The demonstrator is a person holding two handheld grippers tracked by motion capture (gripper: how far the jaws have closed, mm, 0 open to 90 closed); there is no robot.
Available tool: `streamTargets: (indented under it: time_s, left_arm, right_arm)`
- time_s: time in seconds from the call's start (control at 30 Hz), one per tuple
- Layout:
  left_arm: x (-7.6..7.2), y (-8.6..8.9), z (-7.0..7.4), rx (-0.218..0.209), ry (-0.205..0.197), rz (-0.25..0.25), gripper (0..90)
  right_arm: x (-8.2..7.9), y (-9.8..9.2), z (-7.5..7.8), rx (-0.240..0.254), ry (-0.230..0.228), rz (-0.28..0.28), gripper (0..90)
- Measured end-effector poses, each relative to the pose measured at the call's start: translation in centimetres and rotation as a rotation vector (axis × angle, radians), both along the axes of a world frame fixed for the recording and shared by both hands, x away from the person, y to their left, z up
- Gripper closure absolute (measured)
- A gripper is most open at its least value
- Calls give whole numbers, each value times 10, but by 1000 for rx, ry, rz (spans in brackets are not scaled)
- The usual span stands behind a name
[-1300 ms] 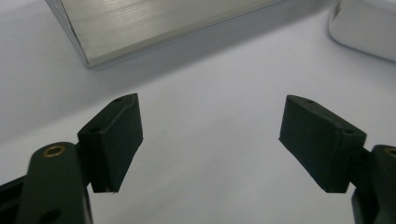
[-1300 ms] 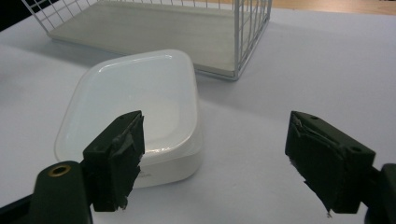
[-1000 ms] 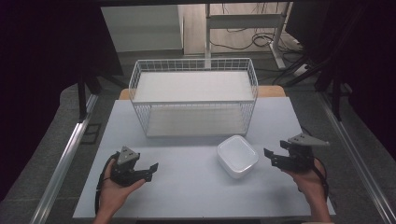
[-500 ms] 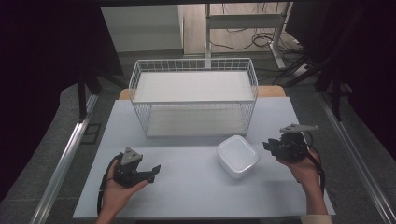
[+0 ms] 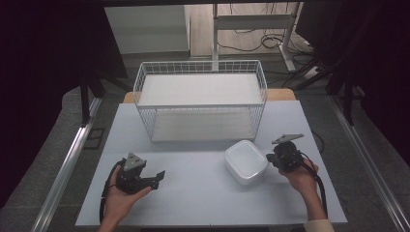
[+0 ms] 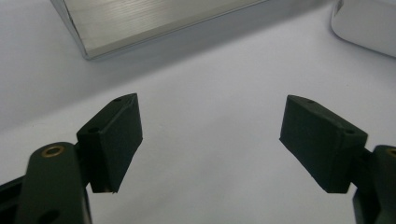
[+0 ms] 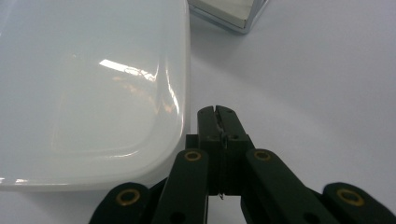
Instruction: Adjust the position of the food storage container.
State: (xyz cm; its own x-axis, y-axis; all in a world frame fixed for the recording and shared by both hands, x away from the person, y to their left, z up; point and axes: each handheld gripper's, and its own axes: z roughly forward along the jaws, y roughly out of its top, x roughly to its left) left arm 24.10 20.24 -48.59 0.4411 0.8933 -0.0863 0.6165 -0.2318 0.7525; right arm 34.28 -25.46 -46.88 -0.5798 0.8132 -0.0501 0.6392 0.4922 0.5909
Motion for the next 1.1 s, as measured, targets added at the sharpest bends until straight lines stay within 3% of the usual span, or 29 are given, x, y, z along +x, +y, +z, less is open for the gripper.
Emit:
streamTargets:
  time_s: [0.37, 1.1]
  left_arm:
    - [0, -1, -1, 9, 3, -2, 213]
    - [-1, -2, 0, 13, -1, -3, 217]
  right_arm:
    - [-5, 7, 0, -8, 13, 24, 900]
    - [-17, 49, -7, -3, 68, 117, 900]
